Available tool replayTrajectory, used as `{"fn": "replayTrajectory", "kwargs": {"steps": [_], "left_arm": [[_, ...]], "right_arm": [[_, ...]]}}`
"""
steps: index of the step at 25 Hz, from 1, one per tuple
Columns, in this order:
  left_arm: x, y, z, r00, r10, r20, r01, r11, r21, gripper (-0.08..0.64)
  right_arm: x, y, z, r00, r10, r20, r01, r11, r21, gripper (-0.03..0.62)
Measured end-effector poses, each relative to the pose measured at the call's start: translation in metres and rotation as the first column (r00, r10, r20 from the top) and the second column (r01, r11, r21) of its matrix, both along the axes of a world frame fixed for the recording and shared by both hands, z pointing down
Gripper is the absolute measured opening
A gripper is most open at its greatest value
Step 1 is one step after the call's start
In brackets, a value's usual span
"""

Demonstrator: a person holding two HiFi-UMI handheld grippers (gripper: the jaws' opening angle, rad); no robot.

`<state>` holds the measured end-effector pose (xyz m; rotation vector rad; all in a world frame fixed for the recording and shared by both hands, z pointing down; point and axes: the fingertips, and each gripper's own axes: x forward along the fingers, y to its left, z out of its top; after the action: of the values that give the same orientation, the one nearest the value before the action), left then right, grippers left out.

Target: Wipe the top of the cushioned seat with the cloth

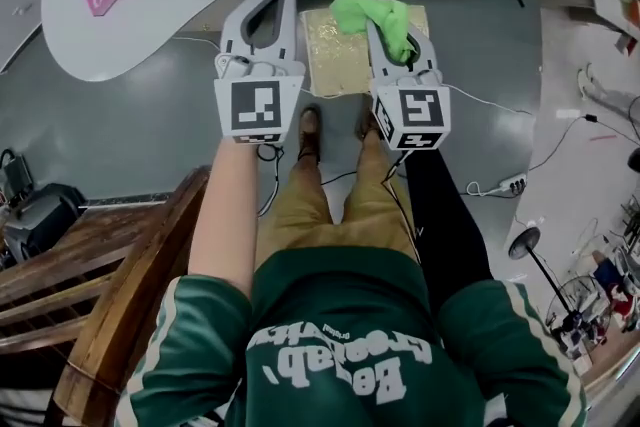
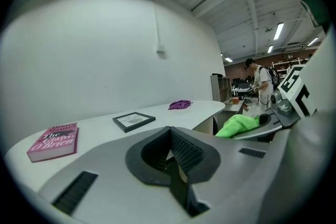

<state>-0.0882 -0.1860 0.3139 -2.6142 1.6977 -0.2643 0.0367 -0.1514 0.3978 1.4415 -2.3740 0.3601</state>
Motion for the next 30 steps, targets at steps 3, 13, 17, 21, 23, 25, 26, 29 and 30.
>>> {"fn": "replayTrajectory", "kwargs": {"steps": [3,13,17,21,23,25,26,29,30], "left_arm": [[0.002,-0.004,0.013,1.000,-0.029,-0.013,0.029,1.000,0.010,0.015],[0.001,-0.017,0.052,0.998,-0.070,-0.004,0.070,0.997,0.018,0.014],[0.000,-0.022,0.067,0.998,-0.066,0.002,0.066,0.998,0.013,0.014],[-0.002,-0.025,0.080,0.997,-0.074,-0.006,0.074,0.997,0.010,0.014],[-0.003,-0.023,0.087,0.997,-0.072,0.002,0.072,0.997,-0.001,0.015],[-0.005,-0.020,0.092,0.997,-0.079,-0.003,0.079,0.997,-0.017,0.015],[-0.008,-0.018,0.095,0.996,-0.087,-0.009,0.086,0.996,-0.024,0.015],[-0.018,-0.014,0.102,0.994,-0.106,-0.006,0.106,0.993,-0.045,0.015],[-0.022,-0.013,0.105,0.994,-0.111,0.002,0.111,0.993,-0.052,0.015]], "right_arm": [[0.001,-0.007,0.027,1.000,-0.029,0.002,0.029,0.999,-0.031,0.078],[-0.016,-0.018,0.118,0.992,-0.122,-0.021,0.118,0.983,-0.142,0.078],[-0.027,-0.019,0.157,0.988,-0.154,-0.022,0.146,0.969,-0.198,0.078],[-0.037,-0.026,0.190,0.987,-0.158,-0.023,0.147,0.957,-0.249,0.078],[-0.043,-0.027,0.206,0.986,-0.166,-0.028,0.153,0.950,-0.273,0.078],[-0.047,-0.027,0.224,0.983,-0.178,-0.042,0.158,0.940,-0.303,0.078],[-0.049,-0.027,0.233,0.983,-0.179,-0.049,0.154,0.934,-0.323,0.078],[-0.061,-0.028,0.263,0.983,-0.172,-0.060,0.133,0.904,-0.407,0.078],[-0.068,-0.027,0.274,0.982,-0.179,-0.064,0.133,0.888,-0.440,0.078]]}}
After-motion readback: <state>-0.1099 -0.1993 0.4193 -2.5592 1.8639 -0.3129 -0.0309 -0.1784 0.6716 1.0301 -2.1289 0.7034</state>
